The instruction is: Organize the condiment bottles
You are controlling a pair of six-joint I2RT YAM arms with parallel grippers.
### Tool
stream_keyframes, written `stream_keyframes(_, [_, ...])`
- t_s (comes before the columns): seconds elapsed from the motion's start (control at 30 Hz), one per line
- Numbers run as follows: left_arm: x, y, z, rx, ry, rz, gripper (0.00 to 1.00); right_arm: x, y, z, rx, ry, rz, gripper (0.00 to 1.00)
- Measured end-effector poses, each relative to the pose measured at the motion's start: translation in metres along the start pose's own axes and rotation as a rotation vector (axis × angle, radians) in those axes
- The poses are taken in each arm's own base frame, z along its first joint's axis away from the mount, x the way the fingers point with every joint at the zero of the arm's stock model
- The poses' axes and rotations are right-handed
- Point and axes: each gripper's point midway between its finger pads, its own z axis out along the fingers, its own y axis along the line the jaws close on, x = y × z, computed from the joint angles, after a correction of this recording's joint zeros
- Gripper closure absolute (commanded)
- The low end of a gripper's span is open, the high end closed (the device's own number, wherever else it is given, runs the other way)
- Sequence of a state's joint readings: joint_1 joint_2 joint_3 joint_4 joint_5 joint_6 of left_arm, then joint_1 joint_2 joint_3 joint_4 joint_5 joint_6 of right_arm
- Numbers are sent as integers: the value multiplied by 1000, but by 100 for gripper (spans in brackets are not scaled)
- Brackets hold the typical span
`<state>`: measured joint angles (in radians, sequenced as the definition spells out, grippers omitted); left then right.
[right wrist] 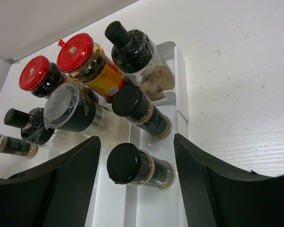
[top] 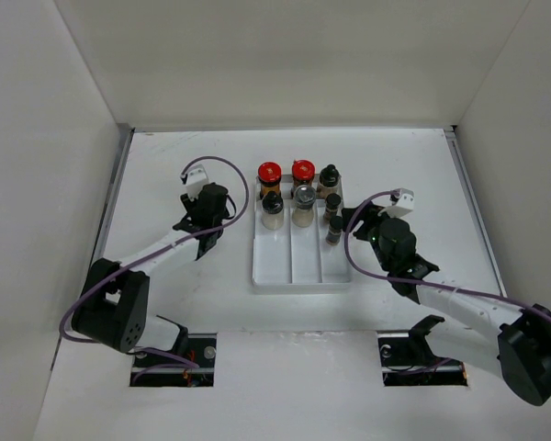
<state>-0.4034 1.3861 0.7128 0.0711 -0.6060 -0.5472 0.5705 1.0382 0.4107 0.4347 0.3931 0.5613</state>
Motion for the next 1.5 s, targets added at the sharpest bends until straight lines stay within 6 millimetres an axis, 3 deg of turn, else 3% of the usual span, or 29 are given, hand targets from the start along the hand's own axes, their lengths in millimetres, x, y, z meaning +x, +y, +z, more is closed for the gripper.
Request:
stream_keyframes(0.2, [-2,-12,-15,43,-12,13,76,1,1,0,-5,3,0,30])
stream_keyframes(0.43, [-24,-44,-85,227,-64,22,76,-1,2,-1,-11,-1,3,30])
stream_keyframes(0.57, [-13,-68,-121,337,-35,61,76,-4,3,-2,-15,-8,6,29])
stream_keyframes(0.7, [16,-89,-143,417,23,117,76,-5,4,-2,-16,-10,7,28])
stream_keyframes(0.9, [57,-106,-134,424,84,214,74,-3,3,-2,-13,-7,6,28])
stream_keyframes(1.23, [76,-130,-115,451,89,258,70,-2,2,-1,-9,-3,3,28])
stream_keyframes(1.5, [79,-137,-109,457,73,293,44,1,1,0,-6,3,-1,16])
